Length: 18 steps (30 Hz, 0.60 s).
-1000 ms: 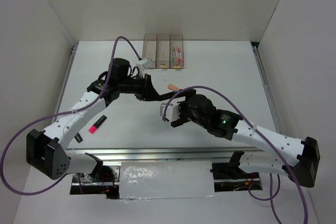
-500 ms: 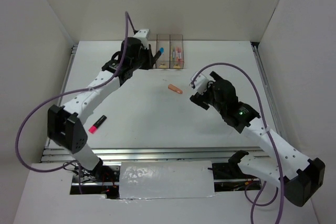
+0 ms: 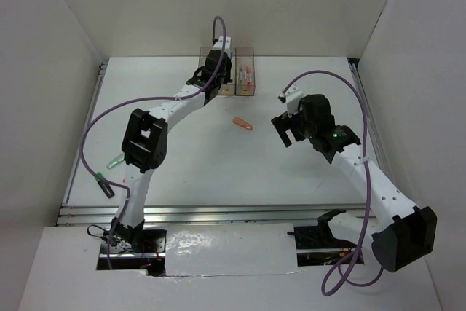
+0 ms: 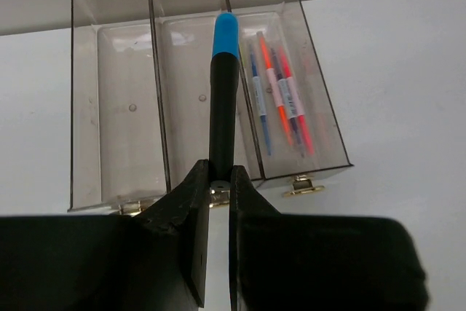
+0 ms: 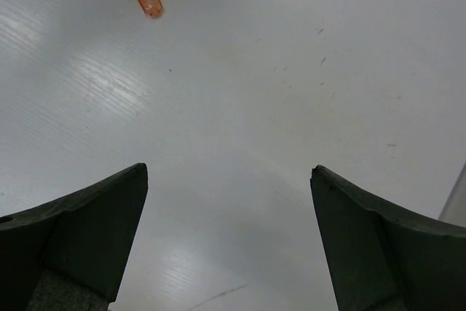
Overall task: Sort the stationery into containers
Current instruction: Place the stationery into the container
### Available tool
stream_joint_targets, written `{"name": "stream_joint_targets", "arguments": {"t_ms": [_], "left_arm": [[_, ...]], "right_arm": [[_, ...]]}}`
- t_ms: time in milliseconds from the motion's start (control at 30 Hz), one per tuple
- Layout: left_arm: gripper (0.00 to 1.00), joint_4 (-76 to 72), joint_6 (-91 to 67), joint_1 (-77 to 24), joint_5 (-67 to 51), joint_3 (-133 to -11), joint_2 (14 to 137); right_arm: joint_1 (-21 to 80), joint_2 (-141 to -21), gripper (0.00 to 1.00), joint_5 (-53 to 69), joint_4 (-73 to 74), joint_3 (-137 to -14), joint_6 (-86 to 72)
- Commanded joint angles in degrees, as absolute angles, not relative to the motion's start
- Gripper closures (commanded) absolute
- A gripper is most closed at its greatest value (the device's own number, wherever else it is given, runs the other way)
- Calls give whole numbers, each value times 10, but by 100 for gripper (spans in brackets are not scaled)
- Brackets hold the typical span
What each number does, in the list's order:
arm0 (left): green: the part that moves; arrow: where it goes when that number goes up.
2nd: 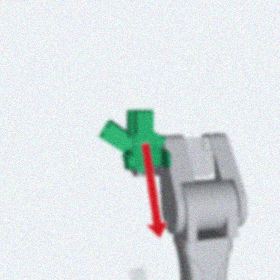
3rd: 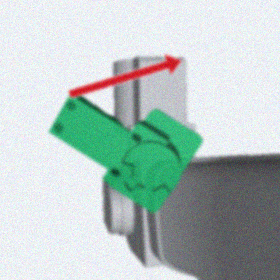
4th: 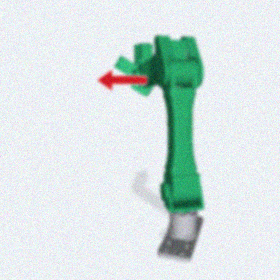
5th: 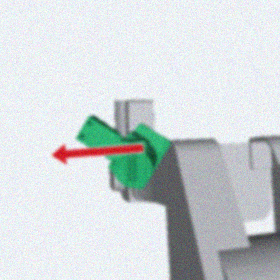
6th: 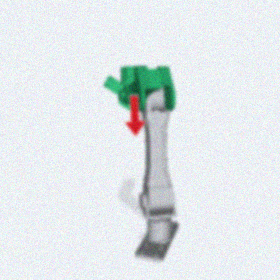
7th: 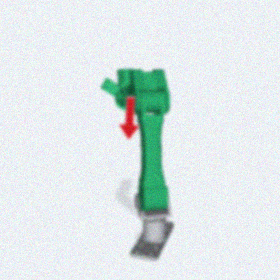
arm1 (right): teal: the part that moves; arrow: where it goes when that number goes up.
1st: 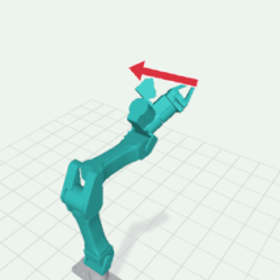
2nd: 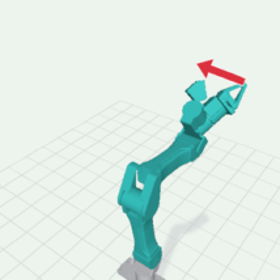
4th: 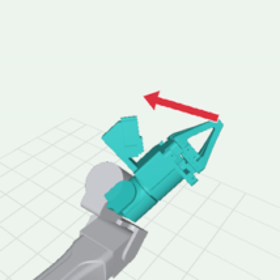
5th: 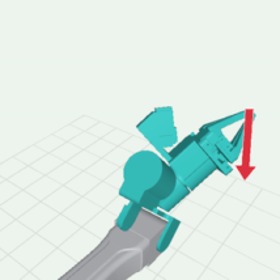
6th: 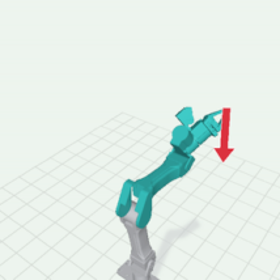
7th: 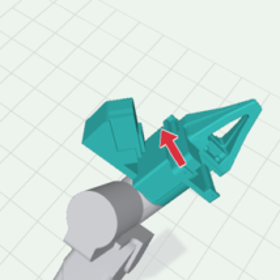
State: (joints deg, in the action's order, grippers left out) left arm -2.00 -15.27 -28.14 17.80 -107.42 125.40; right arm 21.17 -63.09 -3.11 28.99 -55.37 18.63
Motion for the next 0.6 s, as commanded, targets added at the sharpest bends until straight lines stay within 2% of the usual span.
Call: {"name": "stream_joint_targets", "arguments": {"t_ms": [0, 67, 133, 267, 367, 400, 467, 567], "left_arm": [[98, -84, -125, -279, 221, -1155, 1297], [95, -78, -132, -273, 221, -1177, 1327], [86, -81, -137, -270, 213, -1195, 1345], [82, -91, -134, -267, 218, -1216, 1371], [74, -88, -141, -265, 215, -1228, 1383], [66, -90, -140, -264, 213, -1229, 1384], [60, -93, -135, -264, 216, -1229, 1383], [38, -98, -125, -262, 219, -1230, 1376]], "right_arm": [[203, -639, 2, -3, 301, -583, 156], [200, -642, 2, 11, 301, -581, 153], [197, -645, 2, 16, 300, -579, 151], [193, -652, 2, 19, 301, -584, 147], [190, -656, 2, 21, 303, -590, 144], [189, -657, 2, 23, 304, -592, 143], [188, -660, 2, 23, 308, -595, 142], [187, -661, 1, 22, 309, -603, 139]]}}
